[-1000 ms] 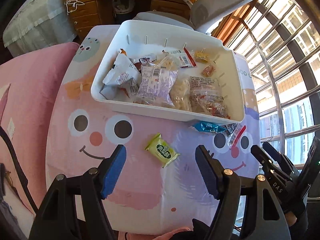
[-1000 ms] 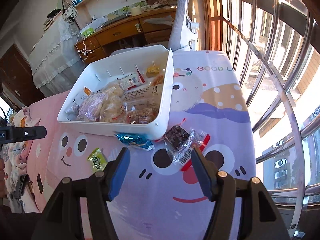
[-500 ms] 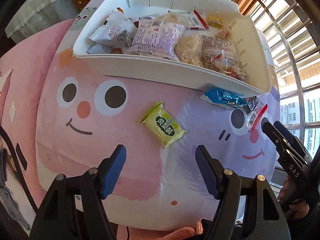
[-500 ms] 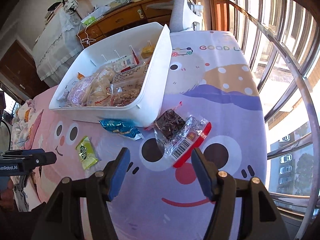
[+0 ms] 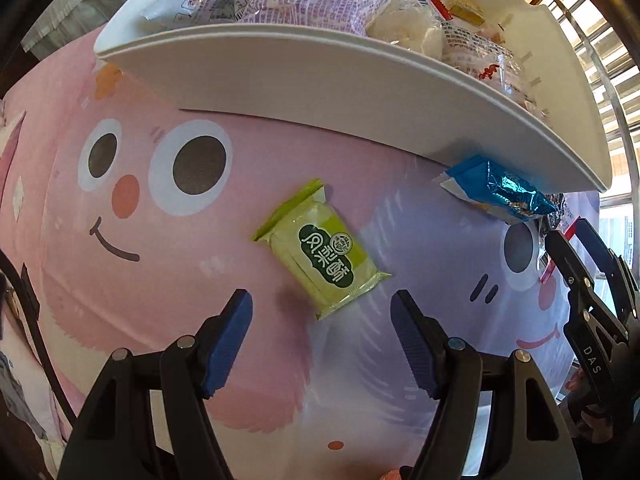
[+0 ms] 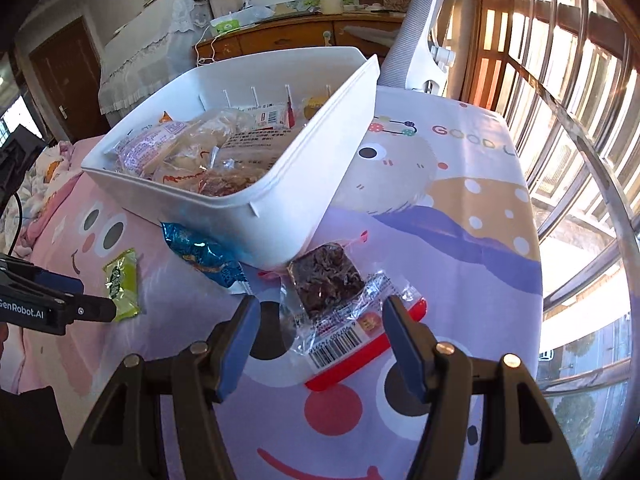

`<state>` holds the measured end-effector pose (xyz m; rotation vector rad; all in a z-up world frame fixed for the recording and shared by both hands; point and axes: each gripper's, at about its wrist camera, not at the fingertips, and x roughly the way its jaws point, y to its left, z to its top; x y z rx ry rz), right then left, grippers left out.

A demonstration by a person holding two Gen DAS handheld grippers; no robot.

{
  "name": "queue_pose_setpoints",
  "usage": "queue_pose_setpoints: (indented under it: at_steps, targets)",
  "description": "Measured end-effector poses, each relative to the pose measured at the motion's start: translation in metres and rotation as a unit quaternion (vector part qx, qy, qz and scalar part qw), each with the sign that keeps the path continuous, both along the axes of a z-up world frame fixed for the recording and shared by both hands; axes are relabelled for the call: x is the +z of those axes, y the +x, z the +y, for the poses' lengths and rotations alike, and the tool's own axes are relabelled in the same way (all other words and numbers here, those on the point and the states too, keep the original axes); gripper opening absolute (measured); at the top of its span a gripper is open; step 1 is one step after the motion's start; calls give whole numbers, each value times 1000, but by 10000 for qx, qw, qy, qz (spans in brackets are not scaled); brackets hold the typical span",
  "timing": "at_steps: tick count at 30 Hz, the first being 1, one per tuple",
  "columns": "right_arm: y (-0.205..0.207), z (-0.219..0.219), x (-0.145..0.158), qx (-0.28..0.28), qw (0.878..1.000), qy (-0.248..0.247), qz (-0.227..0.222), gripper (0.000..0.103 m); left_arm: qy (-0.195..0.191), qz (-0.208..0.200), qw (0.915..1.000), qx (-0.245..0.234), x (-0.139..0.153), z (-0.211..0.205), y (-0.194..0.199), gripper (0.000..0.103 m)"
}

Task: Organize snacks

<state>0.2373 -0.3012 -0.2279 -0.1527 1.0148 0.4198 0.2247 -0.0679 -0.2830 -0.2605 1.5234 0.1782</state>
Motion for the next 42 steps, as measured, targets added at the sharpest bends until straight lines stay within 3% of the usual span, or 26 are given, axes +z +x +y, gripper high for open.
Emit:
queue_pose_setpoints:
  at_steps: [8,12,19,24,26,34,35,37,38,39,42]
  targets:
    - [7,5,-9,27,9997,0,-262,64,27,52,10000,-54,-14,-11,12,70]
    - [13,6,-15,22,9998,52,-175,64,84,28,10000,1,-20,-10,16,70]
    - [14,5,-18,18,9996,101,-254,64,83,-141,9999,23,-23,-13,29,55]
    - [13,3,-19,102,9995,131,-274,55,109,-244,9996,22,-20,-12,30,48]
    - [12,5,-18,167,9995,101,-261,50,81,-304,9995,32,-18,-12,30,40]
    - [9,5,-16,172,9997,-21,-186,44,-8,-412,9992,17,-13,-15,26,36]
    - [8,4,-15,162,9997,-22,-166,42,-14,-439,9990,-4,-10,-15,24,36]
    - [6,4,-15,113,9998,-87,-113,28,-6,-480,9988,-39,-6,-16,23,35]
    - [6,3,-16,52,9998,-166,-77,23,-17,-508,9987,-29,-2,-15,18,29]
    - [5,2,-16,29,9999,-159,-37,22,-45,-521,9986,-14,1,-15,17,6]
    - [3,-1,-14,-56,9998,-186,74,19,-130,-508,9986,97,7,-10,12,6]
